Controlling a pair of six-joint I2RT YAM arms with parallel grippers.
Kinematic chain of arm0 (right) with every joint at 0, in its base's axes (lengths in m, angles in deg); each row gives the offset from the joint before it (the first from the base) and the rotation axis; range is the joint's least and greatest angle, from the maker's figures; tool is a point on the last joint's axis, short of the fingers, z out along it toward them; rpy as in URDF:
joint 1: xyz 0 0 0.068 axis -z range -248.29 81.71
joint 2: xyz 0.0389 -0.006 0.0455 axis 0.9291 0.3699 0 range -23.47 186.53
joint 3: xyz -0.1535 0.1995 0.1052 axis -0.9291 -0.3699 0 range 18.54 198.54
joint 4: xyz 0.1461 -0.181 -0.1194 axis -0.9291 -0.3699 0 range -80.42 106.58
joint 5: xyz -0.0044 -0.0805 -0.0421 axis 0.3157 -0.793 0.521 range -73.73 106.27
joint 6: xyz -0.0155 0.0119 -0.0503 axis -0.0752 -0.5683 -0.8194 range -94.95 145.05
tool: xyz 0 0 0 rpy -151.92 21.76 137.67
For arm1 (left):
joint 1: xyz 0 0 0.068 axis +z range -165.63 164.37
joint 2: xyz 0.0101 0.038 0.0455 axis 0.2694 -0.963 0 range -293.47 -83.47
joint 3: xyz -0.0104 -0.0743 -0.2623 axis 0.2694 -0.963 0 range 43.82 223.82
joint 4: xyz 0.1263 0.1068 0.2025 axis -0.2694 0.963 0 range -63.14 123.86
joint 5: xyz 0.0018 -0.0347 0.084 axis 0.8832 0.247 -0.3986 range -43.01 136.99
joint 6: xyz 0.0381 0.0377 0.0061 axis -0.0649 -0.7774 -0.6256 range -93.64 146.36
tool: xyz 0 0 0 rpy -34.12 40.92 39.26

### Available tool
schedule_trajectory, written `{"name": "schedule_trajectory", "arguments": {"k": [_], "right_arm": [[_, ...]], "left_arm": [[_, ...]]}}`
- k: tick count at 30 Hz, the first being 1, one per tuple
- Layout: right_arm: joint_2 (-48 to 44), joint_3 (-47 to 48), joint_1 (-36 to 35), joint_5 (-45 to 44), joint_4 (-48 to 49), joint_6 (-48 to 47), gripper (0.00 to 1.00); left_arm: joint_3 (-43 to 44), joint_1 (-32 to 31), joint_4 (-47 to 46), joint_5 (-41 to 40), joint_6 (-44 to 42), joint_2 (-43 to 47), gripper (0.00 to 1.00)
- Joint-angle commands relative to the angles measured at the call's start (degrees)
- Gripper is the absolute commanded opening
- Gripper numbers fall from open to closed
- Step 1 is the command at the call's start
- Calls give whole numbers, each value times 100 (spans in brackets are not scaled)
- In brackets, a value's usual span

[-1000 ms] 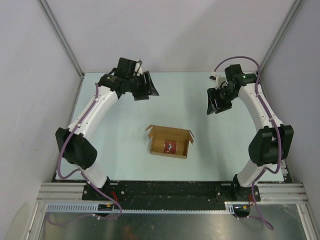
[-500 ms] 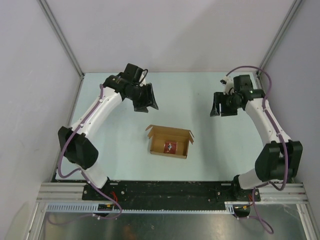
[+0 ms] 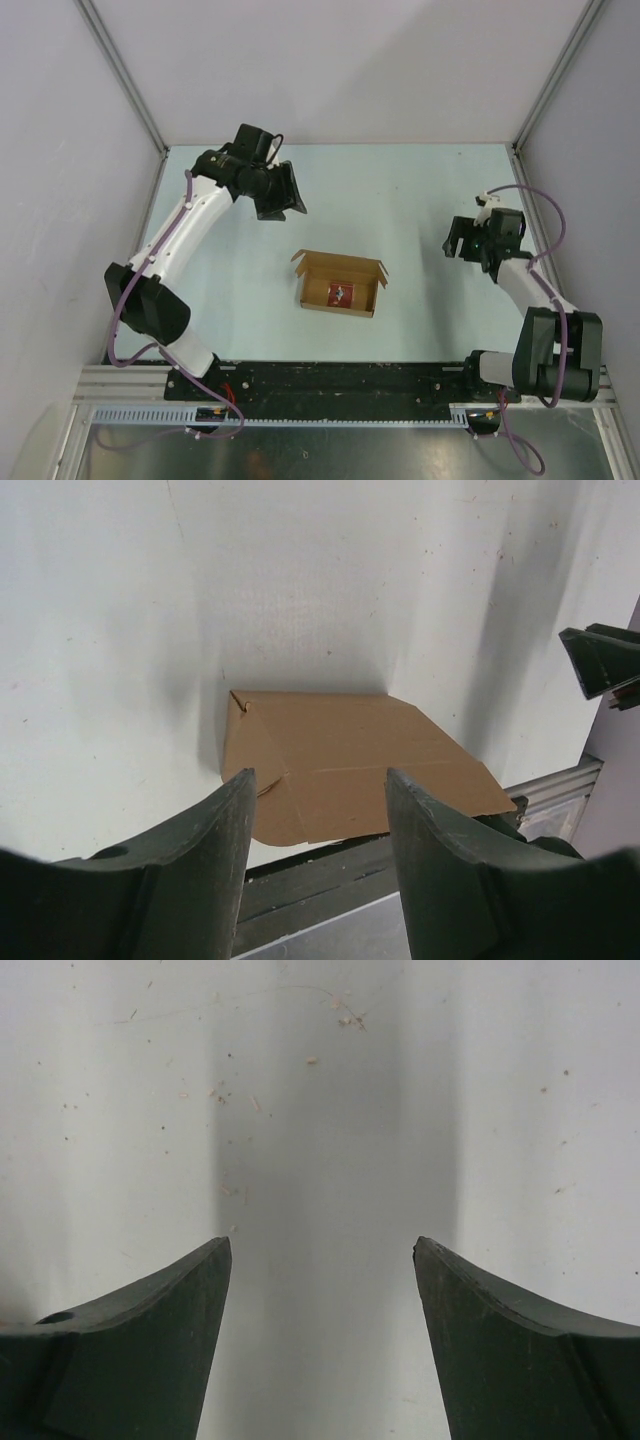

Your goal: Fold the paper box

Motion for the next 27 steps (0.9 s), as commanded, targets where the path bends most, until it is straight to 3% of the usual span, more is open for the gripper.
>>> {"name": "schedule_trajectory", "arguments": {"k": [1,11,19,27], "right_arm": [[-434,-729,-22,-161,2086,-310,82],[320,-1741,49,-802,4553,67,92],[840,-1732,-267,-1127,5488,227,95],[867,-2636,-514,-1497,6902,68,100]], "left_arm": [[121,56,75,-50,180,259,60],[130,74,93,-15,251,198,59],[77,74,102,20,356,198,60],[147,109,102,3,321,145,59]]}}
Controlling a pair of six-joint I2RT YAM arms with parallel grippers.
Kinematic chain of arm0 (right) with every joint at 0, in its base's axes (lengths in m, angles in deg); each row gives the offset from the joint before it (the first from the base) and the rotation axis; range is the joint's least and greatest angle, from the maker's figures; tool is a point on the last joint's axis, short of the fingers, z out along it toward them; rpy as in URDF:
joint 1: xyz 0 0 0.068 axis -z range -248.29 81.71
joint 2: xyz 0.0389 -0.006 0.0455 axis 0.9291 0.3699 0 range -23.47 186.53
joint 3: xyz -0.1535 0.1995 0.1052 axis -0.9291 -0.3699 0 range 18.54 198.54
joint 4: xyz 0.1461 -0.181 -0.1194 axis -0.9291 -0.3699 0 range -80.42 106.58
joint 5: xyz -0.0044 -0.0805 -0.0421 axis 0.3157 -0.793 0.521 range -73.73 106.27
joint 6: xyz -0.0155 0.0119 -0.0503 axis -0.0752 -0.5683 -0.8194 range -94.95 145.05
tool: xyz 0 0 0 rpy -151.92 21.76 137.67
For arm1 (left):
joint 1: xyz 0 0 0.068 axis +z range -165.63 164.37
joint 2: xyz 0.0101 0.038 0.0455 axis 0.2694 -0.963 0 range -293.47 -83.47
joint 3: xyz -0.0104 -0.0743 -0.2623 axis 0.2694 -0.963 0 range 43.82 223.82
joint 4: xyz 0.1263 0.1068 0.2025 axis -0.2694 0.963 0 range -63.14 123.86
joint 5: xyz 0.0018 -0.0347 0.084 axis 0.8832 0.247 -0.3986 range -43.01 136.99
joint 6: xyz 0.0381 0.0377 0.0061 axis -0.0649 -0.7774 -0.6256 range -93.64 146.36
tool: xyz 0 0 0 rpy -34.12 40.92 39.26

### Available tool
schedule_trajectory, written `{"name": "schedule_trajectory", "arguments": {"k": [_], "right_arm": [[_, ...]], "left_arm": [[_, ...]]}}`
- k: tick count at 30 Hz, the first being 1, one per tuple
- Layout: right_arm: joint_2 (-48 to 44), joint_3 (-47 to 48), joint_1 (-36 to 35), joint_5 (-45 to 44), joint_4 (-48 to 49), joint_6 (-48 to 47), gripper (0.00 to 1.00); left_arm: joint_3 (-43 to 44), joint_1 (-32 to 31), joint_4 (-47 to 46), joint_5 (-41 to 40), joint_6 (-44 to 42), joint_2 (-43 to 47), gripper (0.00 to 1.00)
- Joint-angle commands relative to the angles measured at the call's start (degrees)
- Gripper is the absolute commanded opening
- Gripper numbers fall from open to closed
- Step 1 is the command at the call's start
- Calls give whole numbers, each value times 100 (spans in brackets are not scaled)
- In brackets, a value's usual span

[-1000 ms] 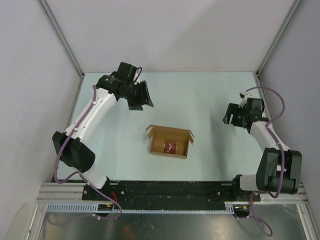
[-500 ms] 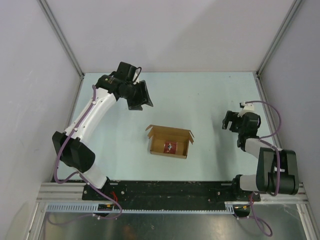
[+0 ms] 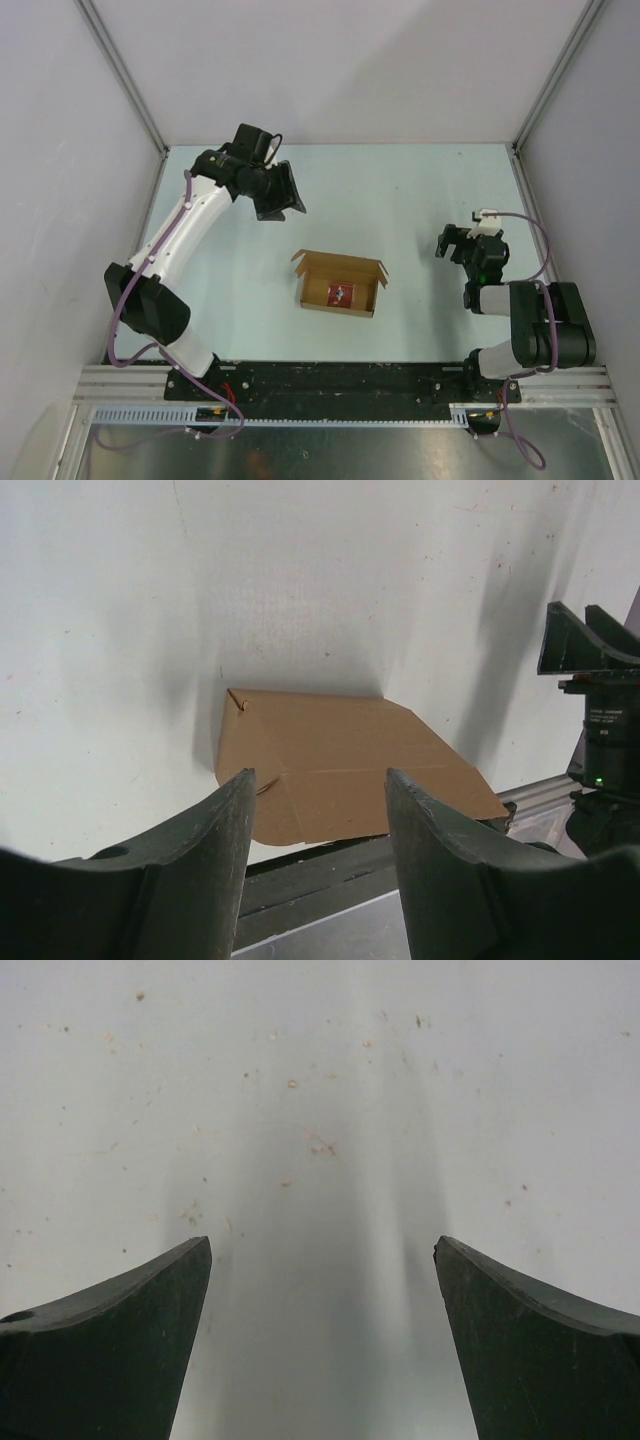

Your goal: Fold the paper box

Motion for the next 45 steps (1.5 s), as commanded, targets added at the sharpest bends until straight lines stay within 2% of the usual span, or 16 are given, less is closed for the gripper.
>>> {"name": "schedule_trajectory", "arguments": {"k": [1,6,10,18,26,36,38,45], "right_arm": [[95,-434,-101,-642,1438,-104,100],[131,-470,-163,-635,1546,-245,100],[175,-356,-137,-284,1397,-289,100],[183,-329,-119,-301,1335,-245,100],[175,-329,-110,-301,1344,-245,100],[183,-329,-110,-301,1361,-228,100],[140,-433,65,111,1492,-192,100],[183,-338,-75,-108,1362,-245,100]], "left_arm": [[182,74,97,40,94,117,59],[200,144,88,66,-12,55,59],[174,162,88,14,-64,116,60],[138,320,80,-153,-328,231,60],[130,399,88,-443,-214,485,60],[33,487,97,-216,-126,609,60],[33,496,88,-189,-144,635,60],[261,549,88,-189,-249,565,60]]}}
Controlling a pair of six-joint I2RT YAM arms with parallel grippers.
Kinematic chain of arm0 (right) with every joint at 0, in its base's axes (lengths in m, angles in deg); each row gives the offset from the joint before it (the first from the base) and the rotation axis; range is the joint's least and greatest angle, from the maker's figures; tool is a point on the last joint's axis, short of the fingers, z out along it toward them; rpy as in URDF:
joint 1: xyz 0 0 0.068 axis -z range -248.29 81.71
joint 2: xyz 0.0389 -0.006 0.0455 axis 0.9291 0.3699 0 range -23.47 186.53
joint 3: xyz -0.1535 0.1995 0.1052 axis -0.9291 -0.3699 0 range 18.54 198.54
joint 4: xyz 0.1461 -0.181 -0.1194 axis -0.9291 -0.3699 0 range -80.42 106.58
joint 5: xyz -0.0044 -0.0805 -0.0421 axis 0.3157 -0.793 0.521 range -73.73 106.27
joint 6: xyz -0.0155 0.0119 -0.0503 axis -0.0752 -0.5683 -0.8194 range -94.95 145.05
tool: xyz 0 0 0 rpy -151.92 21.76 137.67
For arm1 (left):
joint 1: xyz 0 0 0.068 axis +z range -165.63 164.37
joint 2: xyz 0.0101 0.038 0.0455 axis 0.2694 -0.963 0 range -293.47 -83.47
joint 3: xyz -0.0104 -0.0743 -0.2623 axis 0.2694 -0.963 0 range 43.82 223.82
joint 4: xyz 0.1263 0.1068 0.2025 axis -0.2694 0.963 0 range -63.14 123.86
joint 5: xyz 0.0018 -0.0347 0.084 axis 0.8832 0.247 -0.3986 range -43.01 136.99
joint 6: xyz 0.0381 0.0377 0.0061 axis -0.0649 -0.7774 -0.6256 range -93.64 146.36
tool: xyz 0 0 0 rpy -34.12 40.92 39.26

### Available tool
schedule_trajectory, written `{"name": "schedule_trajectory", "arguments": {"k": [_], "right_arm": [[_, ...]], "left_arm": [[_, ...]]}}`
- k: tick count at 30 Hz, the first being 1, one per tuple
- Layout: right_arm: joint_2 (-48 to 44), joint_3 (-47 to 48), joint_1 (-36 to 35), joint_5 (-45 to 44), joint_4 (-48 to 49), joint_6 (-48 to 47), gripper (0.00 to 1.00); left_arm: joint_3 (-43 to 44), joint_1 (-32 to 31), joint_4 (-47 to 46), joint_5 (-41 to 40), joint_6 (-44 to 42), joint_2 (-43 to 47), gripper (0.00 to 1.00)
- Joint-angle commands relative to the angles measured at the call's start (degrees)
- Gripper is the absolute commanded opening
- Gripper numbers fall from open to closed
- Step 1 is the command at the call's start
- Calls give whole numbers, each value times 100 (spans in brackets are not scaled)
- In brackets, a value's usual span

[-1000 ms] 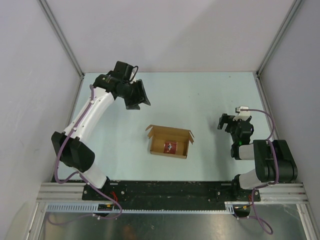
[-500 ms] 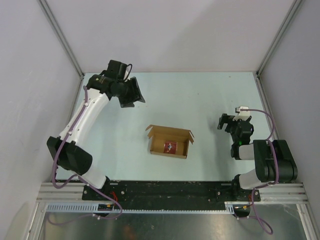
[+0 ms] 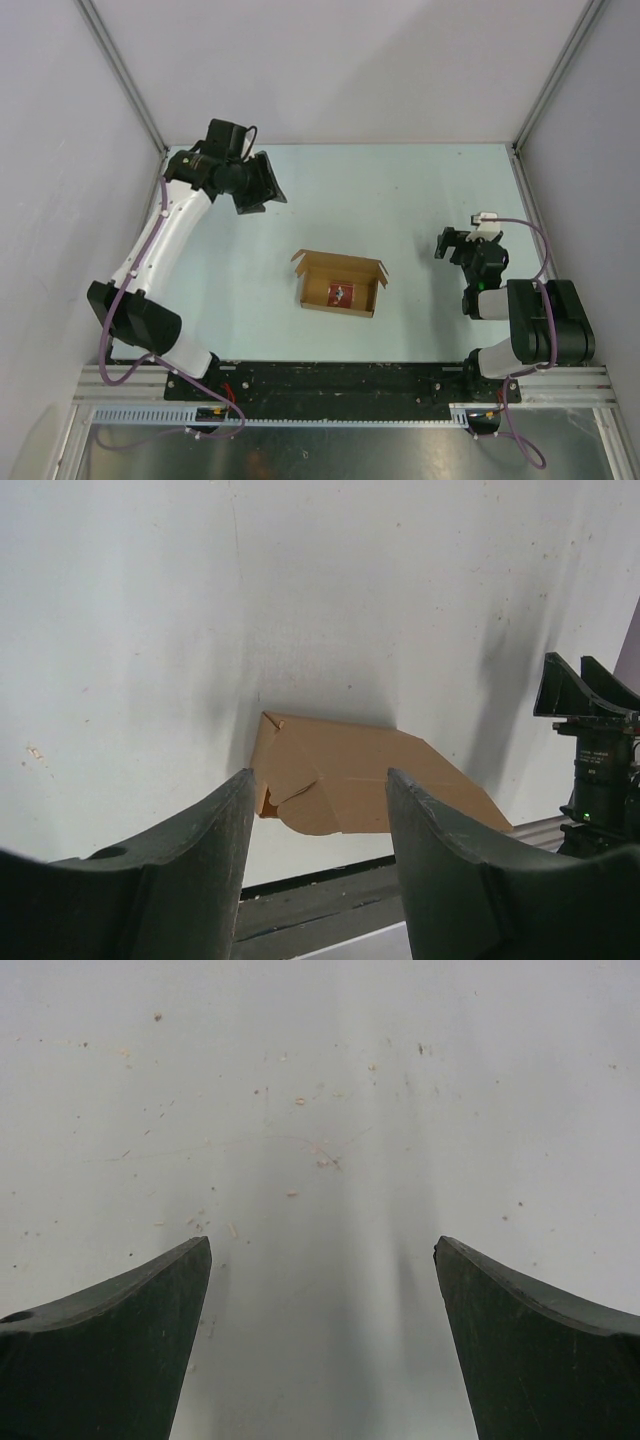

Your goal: Fold the paper box

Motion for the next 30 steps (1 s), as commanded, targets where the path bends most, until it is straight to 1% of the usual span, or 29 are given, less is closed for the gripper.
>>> {"name": "schedule_trajectory", "arguments": {"k": [1,3,5,7,8,9,10,11,12,13,14,15,17,19,20,21,22,23,25,26,27,28,29,30], "right_arm": [[59,125,-29,-14,302,-96,100],[59,134,-29,-23,302,-97,100],[59,134,-29,-31,302,-105,100],[50,143,-99,-84,293,-123,100],[-11,169,-134,-606,101,-106,100],[-159,291,-369,-1029,-266,-97,100],[-335,719,-494,-1494,-827,-88,100],[-641,1045,-625,-2160,-1389,51,100],[-723,1327,-644,-2280,-2334,227,100],[-819,1965,-644,-2377,-2831,429,100],[-924,2258,-670,-2387,-3289,613,100],[-960,2548,-723,-2378,-4085,798,100],[-1031,3381,-846,-2378,-4966,818,100],[-1014,3920,-1188,-2588,-5470,774,100],[-970,4531,-1302,-2833,-6099,782,100],[-839,4894,-1373,-2844,-6506,843,100],[-725,5255,-1391,-2809,-6919,905,100],[-628,6041,-1391,-2704,-7715,958,100],[-303,6696,-1400,-2590,-8396,914,100],[-214,6961,-1383,-2554,-9000,949,100],[-5,7398,-1374,-2441,-9258,949,100],[84,7568,-1330,-2274,-9487,1123,100],[181,7709,-1286,-2290,-9916,1412,100],[243,7876,-1199,-2125,-10077,1659,100]], "left_arm": [[301,109,34,100,-140,71,60],[459,188,51,161,-254,-17,60],[599,355,69,406,-255,-114,60],[661,443,104,486,-220,-263,60],[714,444,95,469,-237,-298,61],[732,444,104,460,-246,-325,61],[749,452,95,452,-254,-351,60],[750,453,104,443,-281,-351,61],[724,453,104,408,-298,-360,61],[715,453,104,399,-307,-378,61],[697,453,95,390,-333,-404,61],[688,453,95,364,-334,-404,61],[740,453,95,372,-342,-448,61],[767,453,104,355,-334,-457,61],[750,461,104,355,-308,-483,61],[732,453,122,390,-290,-492,61],[723,461,130,425,-264,-501,61],[688,461,131,442,-194,-501,61],[644,461,131,434,-149,-483,61],[618,453,148,416,-132,-483,61],[592,453,157,425,-123,-492,61],[583,453,166,416,-114,-501,61],[539,453,174,416,-79,-501,61],[521,435,183,416,-79,-501,61]]}}
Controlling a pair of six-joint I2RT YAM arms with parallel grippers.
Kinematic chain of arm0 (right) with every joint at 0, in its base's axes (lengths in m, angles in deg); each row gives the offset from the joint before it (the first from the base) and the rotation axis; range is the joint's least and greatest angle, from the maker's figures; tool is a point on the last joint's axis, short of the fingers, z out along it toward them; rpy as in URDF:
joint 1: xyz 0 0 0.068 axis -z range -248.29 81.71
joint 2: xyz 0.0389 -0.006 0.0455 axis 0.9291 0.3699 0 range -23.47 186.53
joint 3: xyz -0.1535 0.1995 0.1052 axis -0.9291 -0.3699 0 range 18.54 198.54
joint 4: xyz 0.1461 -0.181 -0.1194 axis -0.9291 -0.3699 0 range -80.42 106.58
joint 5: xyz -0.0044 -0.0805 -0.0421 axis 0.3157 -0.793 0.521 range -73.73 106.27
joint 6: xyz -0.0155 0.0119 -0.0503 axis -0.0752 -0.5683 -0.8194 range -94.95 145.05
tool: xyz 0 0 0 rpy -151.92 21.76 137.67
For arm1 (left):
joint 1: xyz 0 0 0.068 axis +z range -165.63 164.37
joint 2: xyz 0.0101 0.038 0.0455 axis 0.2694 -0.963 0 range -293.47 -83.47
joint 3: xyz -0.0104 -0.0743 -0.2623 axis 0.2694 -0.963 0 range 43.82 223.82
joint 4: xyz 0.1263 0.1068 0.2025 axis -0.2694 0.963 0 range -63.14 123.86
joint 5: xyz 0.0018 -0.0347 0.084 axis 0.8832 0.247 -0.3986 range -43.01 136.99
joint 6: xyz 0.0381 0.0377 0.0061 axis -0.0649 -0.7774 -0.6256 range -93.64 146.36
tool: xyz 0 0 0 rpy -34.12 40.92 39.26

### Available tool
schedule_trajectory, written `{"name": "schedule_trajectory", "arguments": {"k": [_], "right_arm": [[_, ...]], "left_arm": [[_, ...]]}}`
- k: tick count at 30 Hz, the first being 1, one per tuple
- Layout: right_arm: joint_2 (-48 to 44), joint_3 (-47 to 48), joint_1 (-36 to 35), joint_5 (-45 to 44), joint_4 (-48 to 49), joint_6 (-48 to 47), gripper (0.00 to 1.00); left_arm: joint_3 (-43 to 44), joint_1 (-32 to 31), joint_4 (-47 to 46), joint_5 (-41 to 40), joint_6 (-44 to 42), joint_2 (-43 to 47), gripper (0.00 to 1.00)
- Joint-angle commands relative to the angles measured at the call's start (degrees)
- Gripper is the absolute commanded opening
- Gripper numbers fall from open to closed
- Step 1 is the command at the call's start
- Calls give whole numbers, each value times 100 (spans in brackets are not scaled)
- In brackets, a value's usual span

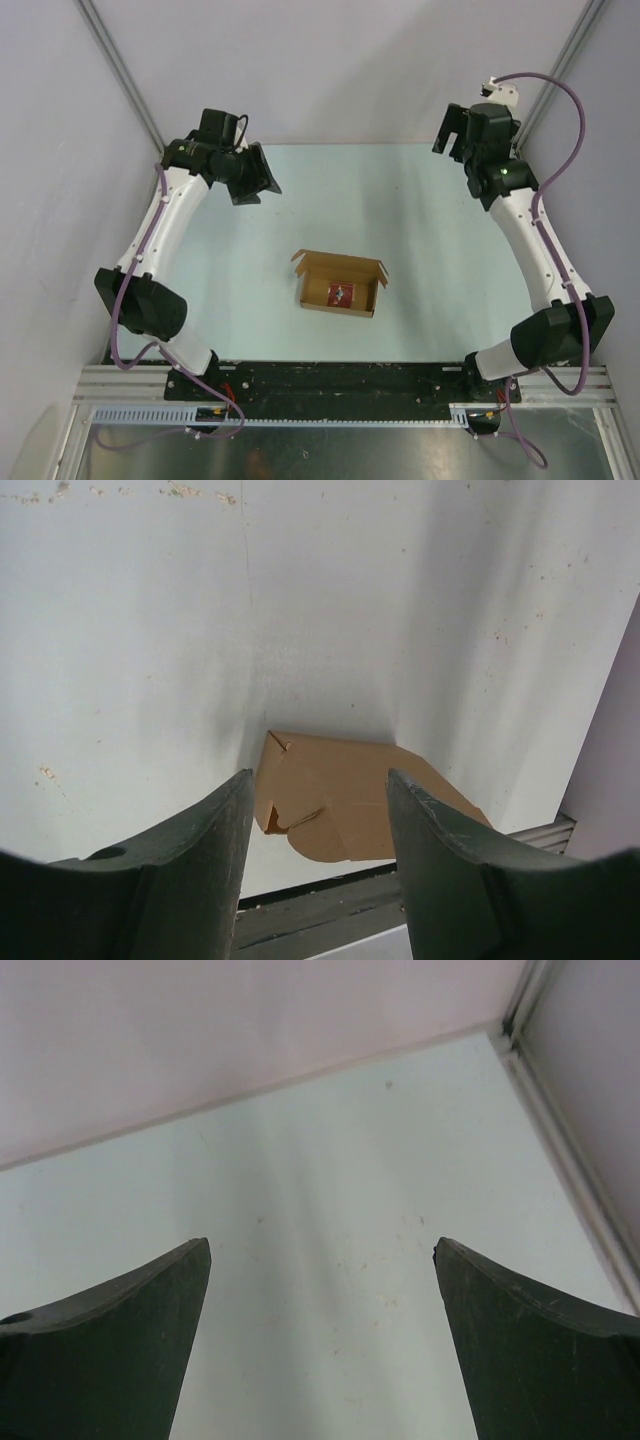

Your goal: Fold the paper box

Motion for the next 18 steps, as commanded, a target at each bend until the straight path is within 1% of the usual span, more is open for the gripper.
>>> {"name": "schedule_trajectory", "arguments": {"k": [1,2,4,5,6,7,8,10,11,12,13,15,18], "right_arm": [[388,560,407,1310,-2122,969,100],[370,499,445,1677,-1992,1120,100],[440,585,323,1996,-2043,1550,95],[536,743,252,1963,-2470,2013,94],[650,901,182,1953,-2753,2192,94],[756,1233,94,2110,-2973,2281,91],[940,1384,-211,2059,-3384,2464,91],[1073,1640,-494,2023,-3764,2693,91],[1152,1754,-765,2076,-4018,2808,91],[1170,1755,-864,2111,-4134,3157,91],[1161,1720,-969,2225,-4214,3308,91],[1083,1431,-1206,2409,-4197,3711,90],[986,1010,-1496,2428,-4135,3968,88]], "left_arm": [[-23,-17,81,93,149,-13,61],[-32,-35,81,75,149,-22,61],[-32,-88,89,93,157,-40,61],[-23,-105,89,154,157,-57,61],[-32,-158,107,198,157,-75,61],[-41,-176,107,259,166,-92,61],[-84,-202,133,312,184,-119,61],[-155,-316,168,400,210,-128,61],[-225,-369,229,409,201,-102,61],[-260,-465,239,400,210,-93,61],[-304,-509,265,409,219,-84,61],[-471,-615,274,418,254,-84,61],[-673,-668,274,523,324,-180,61]]}}
